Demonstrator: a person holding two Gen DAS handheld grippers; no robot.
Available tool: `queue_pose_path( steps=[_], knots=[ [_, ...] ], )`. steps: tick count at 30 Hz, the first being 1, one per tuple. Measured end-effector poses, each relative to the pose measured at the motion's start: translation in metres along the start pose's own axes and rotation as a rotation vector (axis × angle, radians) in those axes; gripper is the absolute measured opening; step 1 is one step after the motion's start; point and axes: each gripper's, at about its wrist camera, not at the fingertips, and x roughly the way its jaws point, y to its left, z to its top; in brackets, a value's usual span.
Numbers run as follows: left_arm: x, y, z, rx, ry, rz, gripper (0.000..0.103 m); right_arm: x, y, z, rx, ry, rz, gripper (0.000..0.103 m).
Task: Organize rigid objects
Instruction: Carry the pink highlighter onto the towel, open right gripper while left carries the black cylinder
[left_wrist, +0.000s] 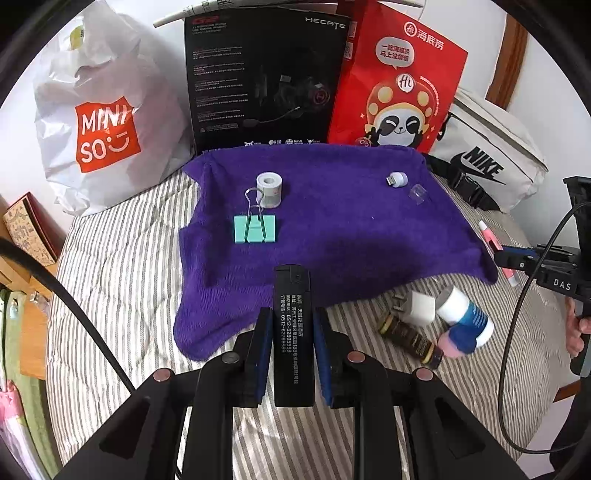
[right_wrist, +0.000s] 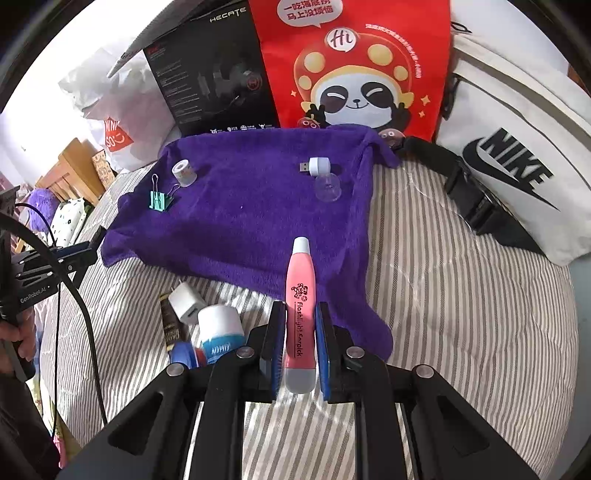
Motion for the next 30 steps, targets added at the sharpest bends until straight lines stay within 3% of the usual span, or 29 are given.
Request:
queue_pose_path(
  steps=[17, 30],
  knots=[
    [0.034, 0.01, 0.048, 0.014, 0.026, -0.02, 0.021, 0.061, 0.001, 0.06, -0.025, 0.057, -0.043, 0.016],
    [0.059, 0.013, 0.066, 0.016, 0.051, -0.04, 0.021, 0.098, 0.005, 0.063, -0.067, 0.119, -0.05, 0.016]
  ],
)
